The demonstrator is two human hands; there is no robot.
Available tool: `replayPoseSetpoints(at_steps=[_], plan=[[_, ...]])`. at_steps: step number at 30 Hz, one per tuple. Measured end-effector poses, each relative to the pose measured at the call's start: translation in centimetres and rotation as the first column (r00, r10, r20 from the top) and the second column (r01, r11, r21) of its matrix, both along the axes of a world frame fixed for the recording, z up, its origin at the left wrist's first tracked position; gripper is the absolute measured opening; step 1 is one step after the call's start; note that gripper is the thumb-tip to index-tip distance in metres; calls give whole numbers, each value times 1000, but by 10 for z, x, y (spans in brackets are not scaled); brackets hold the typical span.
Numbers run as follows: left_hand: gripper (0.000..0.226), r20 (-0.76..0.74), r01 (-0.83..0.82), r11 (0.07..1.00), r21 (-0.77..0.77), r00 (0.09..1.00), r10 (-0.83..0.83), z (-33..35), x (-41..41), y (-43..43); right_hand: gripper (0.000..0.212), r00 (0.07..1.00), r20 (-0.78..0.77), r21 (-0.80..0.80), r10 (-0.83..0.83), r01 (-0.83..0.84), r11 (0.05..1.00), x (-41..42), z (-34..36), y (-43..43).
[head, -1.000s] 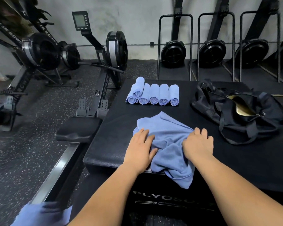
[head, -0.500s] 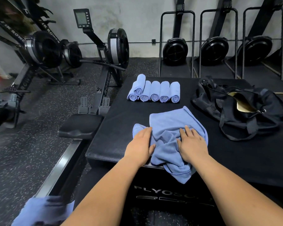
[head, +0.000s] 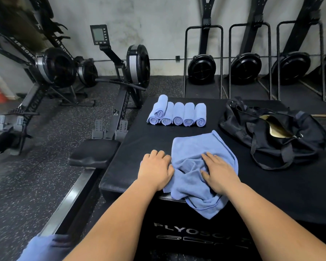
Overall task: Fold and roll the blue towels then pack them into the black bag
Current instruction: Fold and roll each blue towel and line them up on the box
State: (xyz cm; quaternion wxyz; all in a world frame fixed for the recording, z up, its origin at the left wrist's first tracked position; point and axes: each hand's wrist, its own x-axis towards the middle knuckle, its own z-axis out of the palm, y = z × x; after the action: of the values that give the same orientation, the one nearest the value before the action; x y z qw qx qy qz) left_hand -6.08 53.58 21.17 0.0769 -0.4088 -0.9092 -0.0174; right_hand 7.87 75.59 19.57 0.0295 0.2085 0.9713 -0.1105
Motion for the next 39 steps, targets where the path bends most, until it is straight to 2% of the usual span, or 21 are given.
replayPoseSetpoints(at_steps=[3, 6, 9, 11, 14, 16, 19, 22, 26, 30, 33, 36, 39], plan=[[54, 233, 108, 983, 151, 962, -141, -1, -5, 16, 70, 998, -40, -26, 40, -41, 999, -5, -2, 2], [54, 353, 145, 985, 95, 920, -169, -7, -3, 36, 72, 998, 35, -19, -57, 58, 998, -6, -5, 8], [46, 327, 115, 993, 24, 938, -116, -17, -4, 50, 75, 966, 60, 40, -250, 247, 968, -8, -4, 11], [44, 303, 111, 993, 49, 945, -120, -18, -6, 57, 68, 957, 8, 125, -289, 286, 950, -14, 2, 10], [54, 311, 118, 990, 78, 940, -137, -16, -11, 66, 61, 982, -42, 207, -184, 189, 960, -27, 7, 14], [61, 301, 116, 990, 86, 944, -137, -16, -19, 68, 68, 993, 9, 166, -117, 114, 979, -35, 3, 21], [51, 291, 82, 991, 110, 950, -111, -13, -33, 70, 77, 986, 62, 55, -156, 153, 987, -46, -1, 34], [45, 336, 9, 985, 170, 940, -67, -9, -45, 72, 82, 986, 50, 26, -159, 158, 987, -53, -11, 31], [50, 415, -32, 973, 229, 907, -68, -14, -71, 81, 88, 991, -59, 74, -121, 125, 989, -54, -29, 14], [62, 454, -86, 977, 196, 891, -12, -21, -95, 97, 85, 990, -83, 109, -115, 123, 986, -54, -33, 17], [65, 402, -65, 984, 167, 916, -8, -16, -105, 111, 83, 989, -89, 106, -118, 127, 986, -55, -35, 16], [54, 379, -56, 988, 142, 925, -2, -8, -112, 119, 83, 988, -86, 106, -129, 137, 985, -55, -34, 17], [15, 421, -42, 991, 124, 907, -14, -3, -121, 120, 83, 987, -81, 100, -136, 144, 984, -56, -34, 17]])
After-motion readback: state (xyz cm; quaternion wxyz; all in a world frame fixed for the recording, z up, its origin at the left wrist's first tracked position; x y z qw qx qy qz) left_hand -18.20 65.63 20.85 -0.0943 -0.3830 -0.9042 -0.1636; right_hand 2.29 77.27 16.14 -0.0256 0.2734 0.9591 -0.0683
